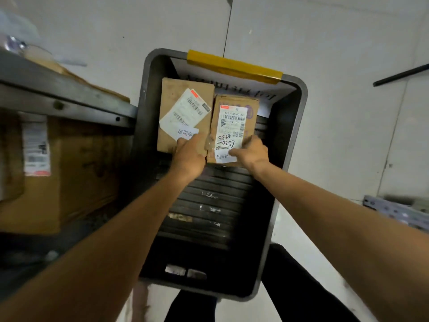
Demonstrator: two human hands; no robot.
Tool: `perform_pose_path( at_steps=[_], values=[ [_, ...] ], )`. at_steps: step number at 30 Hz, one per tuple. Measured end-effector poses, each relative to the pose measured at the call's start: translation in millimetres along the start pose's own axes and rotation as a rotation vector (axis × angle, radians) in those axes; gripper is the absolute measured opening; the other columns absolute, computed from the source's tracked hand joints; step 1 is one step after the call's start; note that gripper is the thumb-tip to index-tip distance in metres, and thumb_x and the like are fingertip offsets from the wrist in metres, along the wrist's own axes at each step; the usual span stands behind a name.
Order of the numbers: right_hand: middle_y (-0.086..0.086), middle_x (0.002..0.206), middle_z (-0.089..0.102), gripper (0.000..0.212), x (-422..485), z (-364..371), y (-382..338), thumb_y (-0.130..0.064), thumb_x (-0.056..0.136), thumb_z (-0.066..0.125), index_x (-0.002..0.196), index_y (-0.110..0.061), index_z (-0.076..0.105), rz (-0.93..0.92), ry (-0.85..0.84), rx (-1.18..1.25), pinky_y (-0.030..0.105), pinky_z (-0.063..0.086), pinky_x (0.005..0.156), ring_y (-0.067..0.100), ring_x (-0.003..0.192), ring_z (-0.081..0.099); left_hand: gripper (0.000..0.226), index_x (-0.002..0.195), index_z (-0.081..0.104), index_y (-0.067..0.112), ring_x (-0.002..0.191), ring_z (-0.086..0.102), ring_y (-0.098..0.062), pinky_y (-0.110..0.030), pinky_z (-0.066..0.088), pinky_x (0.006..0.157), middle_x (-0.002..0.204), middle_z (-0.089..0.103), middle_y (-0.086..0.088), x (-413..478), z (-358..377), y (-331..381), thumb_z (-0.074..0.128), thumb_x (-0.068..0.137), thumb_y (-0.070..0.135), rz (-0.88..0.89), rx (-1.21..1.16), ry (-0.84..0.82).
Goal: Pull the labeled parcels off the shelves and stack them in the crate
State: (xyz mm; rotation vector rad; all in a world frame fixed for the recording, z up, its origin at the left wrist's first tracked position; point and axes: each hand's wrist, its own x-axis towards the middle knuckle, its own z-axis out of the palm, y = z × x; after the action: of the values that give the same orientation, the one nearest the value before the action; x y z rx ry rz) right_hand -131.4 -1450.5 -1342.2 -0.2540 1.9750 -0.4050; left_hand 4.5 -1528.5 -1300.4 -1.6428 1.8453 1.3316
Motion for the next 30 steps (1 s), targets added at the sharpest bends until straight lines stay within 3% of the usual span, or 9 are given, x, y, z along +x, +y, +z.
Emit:
perform_pose_path(
  at_steps=[5,9,14,16,18,21,25,27,30],
  values=[
    [0.014,0.127,0.055,0.044,-70.5,-41.7,-75.0,-0.035,0.090,0.061,0.123,-0.008,0.049,-0.233,-0.080,-0.372,0.035,0.045,0.085,0.030,0.112,0.053,0.052,0.141,0.046,0.019,0.129,0.045,-0.027,-0.040,0.040,0.107,0.144,0.046,-0.008,-45.4,-42.4,35.0,0.062,0.091,0.017,-0.065,0.094,0.001],
    [0.013,0.120,0.060,0.029,-143.2,-103.6,-137.2,-0.031,0.093,0.057,0.112,-0.009,0.056,-0.390,-0.173,-0.668,0.031,0.039,0.077,0.028,0.107,0.055,0.048,0.135,0.052,0.016,0.122,0.052,-0.030,-0.040,0.045,0.100,0.136,0.054,-0.011,-94.1,-96.3,101.2,0.066,0.089,0.023,0.016,0.188,0.050],
    [0.013,0.119,0.058,0.039,-255.6,-192.2,-210.7,-0.033,0.092,0.060,0.121,-0.007,0.056,-0.471,-0.147,-0.924,0.031,0.041,0.074,0.028,0.093,0.052,0.032,0.114,0.066,0.014,0.109,0.060,-0.028,-0.036,0.049,0.095,0.120,0.064,-0.006,-179.5,-185.8,203.7,0.072,0.083,0.018,0.075,0.302,0.047],
    [0.015,0.124,0.057,0.046,-303.0,-228.3,-245.5,-0.031,0.091,0.061,0.127,-0.004,0.053,-0.513,-0.141,-1.016,0.035,0.047,0.084,0.031,0.104,0.055,0.029,0.104,0.070,0.015,0.107,0.061,-0.026,-0.040,0.050,0.096,0.114,0.066,-0.004,-226.0,-226.8,243.1,0.079,0.076,0.020,0.097,0.344,0.059],
    [0.017,0.126,0.059,0.048,-352.9,-265.5,-287.8,-0.029,0.089,0.064,0.127,-0.001,0.056,-0.579,-0.096,-1.064,0.040,0.048,0.093,0.035,0.113,0.055,0.025,0.093,0.070,0.019,0.105,0.061,-0.024,-0.038,0.050,0.094,0.108,0.068,0.000,-275.3,-270.5,281.6,0.082,0.072,0.022,0.126,0.380,0.097],
    [0.017,0.120,0.063,0.050,-430.0,-317.1,-349.3,-0.031,0.083,0.067,0.123,-0.002,0.059,-0.658,-0.009,-1.108,0.045,0.050,0.093,0.036,0.109,0.059,0.022,0.075,0.064,0.022,0.103,0.063,-0.025,-0.039,0.051,0.093,0.104,0.070,-0.002,-343.0,-334.6,331.2,0.084,0.067,0.022,0.189,0.398,0.197],
    [0.011,0.114,0.065,0.050,-528.0,-372.9,-411.4,-0.036,0.081,0.068,0.123,-0.009,0.060,-0.756,0.092,-1.142,0.046,0.052,0.090,0.031,0.099,0.061,0.026,0.086,0.073,0.014,0.096,0.066,-0.029,-0.042,0.054,0.088,0.103,0.072,-0.009,-423.9,-406.1,387.0,0.084,0.067,0.028,0.257,0.412,0.352],
    [0.011,0.117,0.064,0.049,-563.3,-388.9,-431.3,-0.036,0.083,0.067,0.124,-0.009,0.060,-0.817,0.131,-1.160,0.043,0.052,0.090,0.030,0.102,0.060,0.027,0.091,0.075,0.009,0.088,0.068,-0.028,-0.042,0.058,0.080,0.098,0.073,-0.010,-457.2,-429.3,405.2,0.080,0.072,0.027,0.302,0.394,0.426],
    [0.014,0.119,0.062,0.044,-601.6,-392.1,-443.7,-0.033,0.088,0.064,0.123,-0.007,0.061,-0.900,0.139,-1.193,0.040,0.052,0.087,0.032,0.107,0.058,0.020,0.079,0.073,0.006,0.073,0.064,-0.026,-0.035,0.056,0.066,0.086,0.072,-0.010,-494.9,-449.6,412.1,0.075,0.077,0.026,0.326,0.361,0.532]
  ],
)
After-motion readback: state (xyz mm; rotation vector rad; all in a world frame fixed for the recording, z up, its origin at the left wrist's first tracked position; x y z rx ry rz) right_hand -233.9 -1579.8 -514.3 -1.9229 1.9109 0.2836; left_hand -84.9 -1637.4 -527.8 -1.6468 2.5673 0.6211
